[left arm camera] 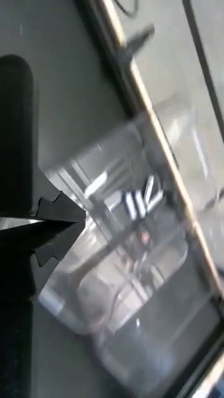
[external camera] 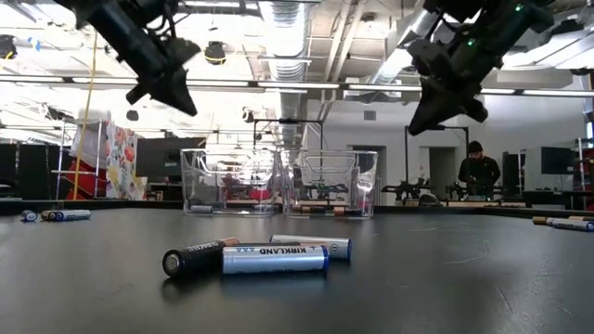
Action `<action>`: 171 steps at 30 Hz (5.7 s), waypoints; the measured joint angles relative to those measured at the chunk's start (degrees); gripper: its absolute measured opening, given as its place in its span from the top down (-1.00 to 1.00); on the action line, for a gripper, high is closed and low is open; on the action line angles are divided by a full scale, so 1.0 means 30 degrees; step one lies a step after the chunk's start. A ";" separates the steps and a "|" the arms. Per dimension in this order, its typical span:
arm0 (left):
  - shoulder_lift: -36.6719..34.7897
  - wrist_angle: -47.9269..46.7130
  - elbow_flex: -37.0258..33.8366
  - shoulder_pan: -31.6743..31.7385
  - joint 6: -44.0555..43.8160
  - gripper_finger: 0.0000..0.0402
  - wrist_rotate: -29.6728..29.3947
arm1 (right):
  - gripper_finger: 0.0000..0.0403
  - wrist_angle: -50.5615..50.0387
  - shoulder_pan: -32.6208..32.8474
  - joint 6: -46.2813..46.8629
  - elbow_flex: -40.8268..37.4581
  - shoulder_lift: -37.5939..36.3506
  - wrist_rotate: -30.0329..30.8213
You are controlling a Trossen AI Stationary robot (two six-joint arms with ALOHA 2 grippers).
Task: Sort batteries
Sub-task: Put the black battery into the right transparent bin
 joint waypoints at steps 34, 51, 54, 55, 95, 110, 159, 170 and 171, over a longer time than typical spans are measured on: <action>-0.0591 -0.2441 -0.0430 -1.0828 -0.1125 1.00 -0.0273 | 0.86 -1.2210 -0.0351 0.5847 0.4197 0.1270 -0.4228; 0.0943 0.2163 -0.0415 -1.2714 -0.3799 1.00 -0.2544 | 0.79 -1.2969 -0.6380 -0.3738 -0.0738 0.1329 -0.4817; 0.2302 0.3442 -0.0393 -1.3278 -0.4242 1.00 -0.2557 | 0.74 -1.2687 -0.7433 -0.5142 -0.1506 0.1329 -0.4934; 0.2783 0.3705 -0.0398 -1.3443 -0.4407 1.00 -0.2553 | 0.72 -1.2679 -0.7684 -0.5586 -0.1658 0.1329 -0.4965; 0.6024 0.4679 0.1056 -1.3800 -0.5134 1.00 -0.2382 | 0.25 -1.0676 -0.6732 -0.4371 -0.3335 0.2668 -0.6157; 0.6024 0.4468 0.1047 -1.3793 -0.5164 1.00 -0.1821 | 0.51 -0.9379 -0.6732 -0.4182 -0.3153 0.6046 -0.6259; 0.5651 0.2057 0.1021 -1.0787 -0.0826 1.00 -0.1957 | 0.87 -1.0222 -0.5372 0.0139 0.2420 -0.1320 -0.6171; 0.1962 0.1097 0.0823 -0.9495 0.2091 1.00 -0.1960 | 0.88 -0.7359 -0.4113 -0.1266 0.9726 0.5397 -0.6171; 0.1565 0.0978 0.0823 -0.9480 0.2290 1.00 -0.1960 | 0.88 -0.7401 -0.4104 -0.1732 1.0634 0.6377 -0.6171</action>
